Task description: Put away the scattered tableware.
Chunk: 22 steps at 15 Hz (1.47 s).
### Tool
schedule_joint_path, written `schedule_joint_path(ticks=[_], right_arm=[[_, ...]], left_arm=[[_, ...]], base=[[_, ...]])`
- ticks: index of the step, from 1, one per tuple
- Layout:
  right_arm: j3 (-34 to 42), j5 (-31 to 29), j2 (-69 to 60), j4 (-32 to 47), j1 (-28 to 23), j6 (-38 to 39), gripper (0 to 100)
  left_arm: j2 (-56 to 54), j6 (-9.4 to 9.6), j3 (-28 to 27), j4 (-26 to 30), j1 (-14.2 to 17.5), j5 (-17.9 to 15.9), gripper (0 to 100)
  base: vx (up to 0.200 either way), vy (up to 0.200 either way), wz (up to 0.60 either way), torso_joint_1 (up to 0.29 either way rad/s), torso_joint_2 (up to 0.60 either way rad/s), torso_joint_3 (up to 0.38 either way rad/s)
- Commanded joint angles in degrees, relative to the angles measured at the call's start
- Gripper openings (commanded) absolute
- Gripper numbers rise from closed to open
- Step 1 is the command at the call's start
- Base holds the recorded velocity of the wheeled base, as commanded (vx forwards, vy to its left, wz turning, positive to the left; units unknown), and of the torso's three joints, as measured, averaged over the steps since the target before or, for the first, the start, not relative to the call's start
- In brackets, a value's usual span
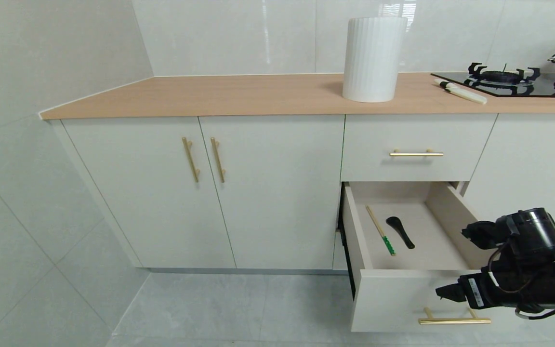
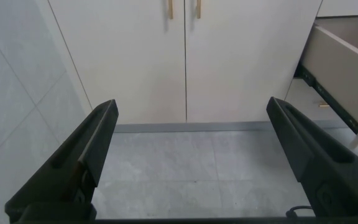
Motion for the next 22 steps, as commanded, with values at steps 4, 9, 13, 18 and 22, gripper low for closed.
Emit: schedule_joint_path(ticks=[4, 9, 13, 18, 22], right_arm=[[-9.5, -2.8, 9.3, -0.1, 0.0, -0.1, 100], [-20.6, -3.0, 18.1, -0.1, -0.5, -0.3, 100], [-31.3, -3.0, 24.4, 0.0, -3.7, -0.4, 100], [-40.5, -3.0, 29.2, -0.1, -6.1, -0.3, 100], [-44.4, -2.6, 32.0, -0.3, -7.4, -0.1, 100]], left_arm=[[0.1, -0.01, 0.0, 0.0, 0.0, 0.1, 100], [0.1, -0.01, 0.0, 0.0, 0.0, 0.1, 100], [0.1, -0.01, 0.0, 0.0, 0.0, 0.0, 100], [0.1, -0.01, 0.0, 0.0, 0.0, 0.1, 100], [0.1, -0.01, 0.0, 0.0, 0.0, 0.0, 100]], base=[[0.000, 0.000, 0.00, 0.000, 0.00, 0.000], [0.000, 0.000, 0.00, 0.000, 0.00, 0.000], [0.000, 0.000, 0.00, 0.000, 0.00, 0.000], [0.000, 0.000, 0.00, 0.000, 0.00, 0.000], [0.000, 0.000, 0.00, 0.000, 0.00, 0.000]])
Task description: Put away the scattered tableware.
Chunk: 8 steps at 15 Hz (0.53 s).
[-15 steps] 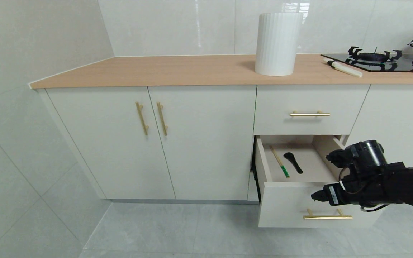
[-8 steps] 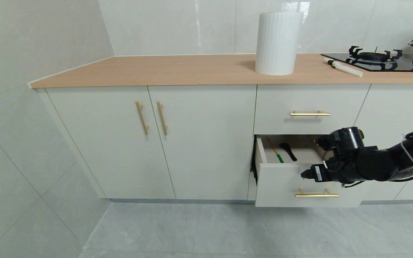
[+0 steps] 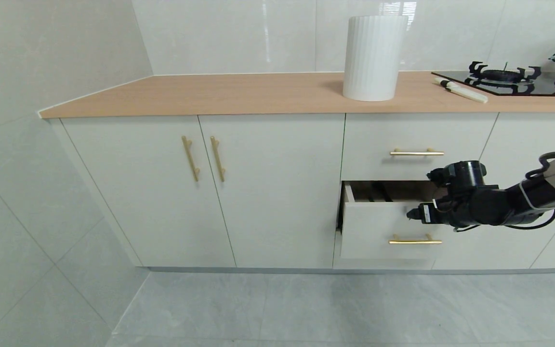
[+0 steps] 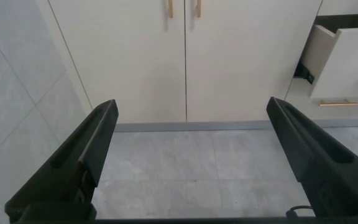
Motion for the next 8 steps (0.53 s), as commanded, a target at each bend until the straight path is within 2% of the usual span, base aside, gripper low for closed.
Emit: schedule_joint_path(ticks=[1, 8], right_arm=[[-2.1, 0.1, 2.4, -0.4, -0.3, 0.0, 100], [-4.2, -0.2, 6.0, -9.1, -0.3, 0.2, 100]], left_arm=[[0.1, -0.01, 0.0, 0.0, 0.0, 0.0, 100], [0.1, -0.01, 0.0, 0.0, 0.0, 0.0, 100]], base=[[0.000, 0.000, 0.00, 0.000, 0.00, 0.000], [0.000, 0.000, 0.00, 0.000, 0.00, 0.000]])
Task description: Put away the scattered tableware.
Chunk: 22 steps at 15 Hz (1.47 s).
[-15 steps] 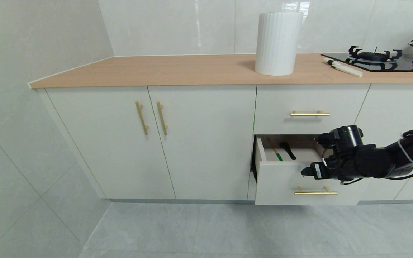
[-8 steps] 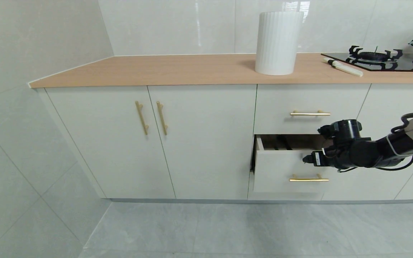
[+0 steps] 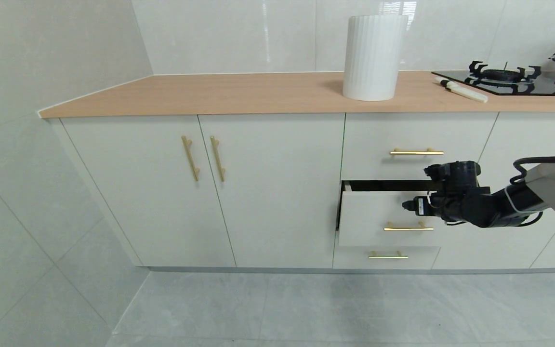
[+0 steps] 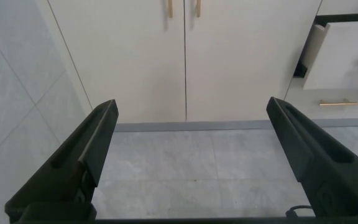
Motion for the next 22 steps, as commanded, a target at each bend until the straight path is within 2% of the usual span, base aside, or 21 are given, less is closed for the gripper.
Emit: schedule_joint_path(ticks=[1, 2, 8, 16, 22], right_arm=[[-0.3, 0.0, 1.3, -0.7, 0.0, 0.0, 100], [-1.9, 0.0, 2.8, -3.1, -0.5, -0.1, 100], [-7.2, -0.1, 6.2, -3.9, -0.5, 1.3, 100], [-10.7, -0.2, 9.5, -8.1, -0.5, 3.5, 100], [-15.1, -2.6, 12.0, -9.4, -0.5, 6.0, 100]], left_arm=[[0.1, -0.01, 0.0, -0.1, 0.0, 0.0, 100], [0.1, -0.01, 0.0, -0.1, 0.0, 0.0, 100], [0.1, -0.01, 0.0, 0.0, 0.0, 0.0, 100], [0.1, -0.01, 0.0, -0.1, 0.0, 0.0, 100], [0.1, -0.01, 0.0, -0.1, 0.0, 0.0, 100]], base=[[0.000, 0.000, 0.00, 0.000, 0.00, 0.000], [0.000, 0.000, 0.00, 0.000, 0.00, 0.000], [0.000, 0.000, 0.00, 0.000, 0.00, 0.000], [0.000, 0.000, 0.00, 0.000, 0.00, 0.000], [0.000, 0.000, 0.00, 0.000, 0.00, 0.000]])
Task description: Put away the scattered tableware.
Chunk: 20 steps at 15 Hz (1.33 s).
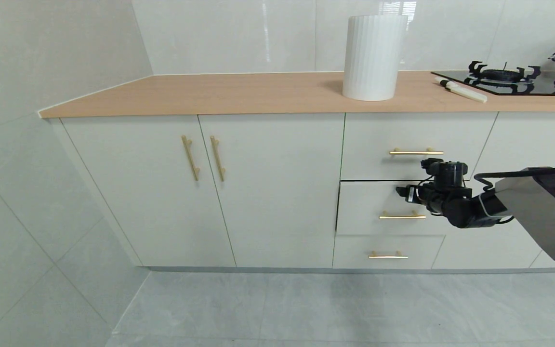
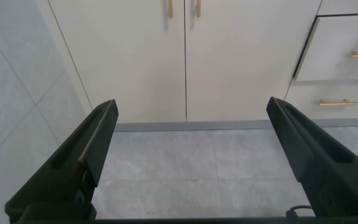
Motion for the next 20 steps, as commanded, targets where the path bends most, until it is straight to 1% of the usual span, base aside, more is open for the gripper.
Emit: schedule_joint_path(ticks=[1, 5, 10, 15, 16, 19, 20], right_arm=[[-2.4, -1.0, 1.7, -0.4, 0.0, 0.7, 100], [-2.9, -1.1, 2.2, -0.5, 0.0, 0.8, 100], [-7.0, -3.9, 4.8, -0.6, 0.1, 0.8, 100], [-6.3, -5.0, 3.4, -0.6, 0.0, 1.3, 100], [-4.1, -6.0, 1.2, -0.6, 0.0, 1.6, 100], [11.4, -4.7, -13.8, -0.7, 0.0, 2.0, 100], [14.4, -4.7, -17.0, -1.0, 0.1, 2.0, 100]], left_arm=[[0.1, -0.01, 0.0, 0.0, 0.0, 0.0, 100], [0.1, -0.01, 0.0, 0.0, 0.0, 0.1, 100], [0.1, -0.01, 0.0, 0.0, 0.0, 0.1, 100], [0.1, -0.01, 0.0, 0.0, 0.0, 0.0, 100], [0.1, -0.01, 0.0, 0.0, 0.0, 0.0, 100], [0.1, -0.01, 0.0, 0.0, 0.0, 0.0, 100], [0.1, -0.01, 0.0, 0.0, 0.0, 0.0, 100]], base=[[0.000, 0.000, 0.00, 0.000, 0.00, 0.000], [0.000, 0.000, 0.00, 0.000, 0.00, 0.000], [0.000, 0.000, 0.00, 0.000, 0.00, 0.000], [0.000, 0.000, 0.00, 0.000, 0.00, 0.000], [0.000, 0.000, 0.00, 0.000, 0.00, 0.000], [0.000, 0.000, 0.00, 0.000, 0.00, 0.000], [0.000, 0.000, 0.00, 0.000, 0.00, 0.000]])
